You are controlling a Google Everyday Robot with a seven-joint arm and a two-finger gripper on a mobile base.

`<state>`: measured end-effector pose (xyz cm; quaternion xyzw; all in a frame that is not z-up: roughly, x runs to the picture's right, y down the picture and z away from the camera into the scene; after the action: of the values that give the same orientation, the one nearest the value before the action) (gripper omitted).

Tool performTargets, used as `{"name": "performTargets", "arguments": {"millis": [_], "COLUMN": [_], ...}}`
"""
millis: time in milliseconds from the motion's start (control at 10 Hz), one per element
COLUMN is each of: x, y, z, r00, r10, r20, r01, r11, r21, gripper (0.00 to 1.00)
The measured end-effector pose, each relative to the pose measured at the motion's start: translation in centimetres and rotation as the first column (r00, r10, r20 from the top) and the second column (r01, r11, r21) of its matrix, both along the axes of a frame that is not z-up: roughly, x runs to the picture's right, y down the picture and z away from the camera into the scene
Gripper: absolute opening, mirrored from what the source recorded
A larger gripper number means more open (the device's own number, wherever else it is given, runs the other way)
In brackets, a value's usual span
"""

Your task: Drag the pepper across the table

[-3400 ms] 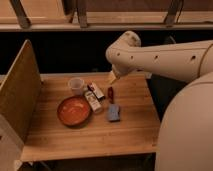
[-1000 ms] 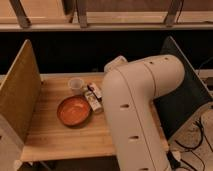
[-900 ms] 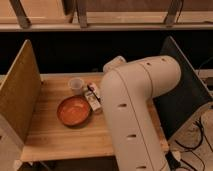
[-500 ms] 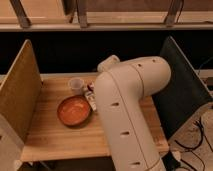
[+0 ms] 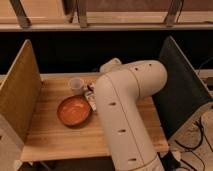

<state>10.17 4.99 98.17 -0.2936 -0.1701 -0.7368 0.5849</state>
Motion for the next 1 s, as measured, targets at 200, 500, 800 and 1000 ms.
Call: {"name": "performTargets", "arguments": {"millis": [200,500,800,1000], "x": [-0.9,-2.9,-3.3,-2.5], "y": [0.0,0.4,0.9,0.3], "z": [0.2,0.5,0.0,-0.4], "r00": [1.000,0.997,0.995,0.997], "r10": [-0.017,-0.038,-0.036,-0.030], "r20": [0.016,0.065,0.088,0.075], "r01": [0.017,0.038,0.037,0.030], "r11": [0.9999,0.9993,0.9992,0.9996], "r21": [-0.002,-0.002,-0.013,0.000], "gripper": [0.49,0.18,0.00,0.00]}}
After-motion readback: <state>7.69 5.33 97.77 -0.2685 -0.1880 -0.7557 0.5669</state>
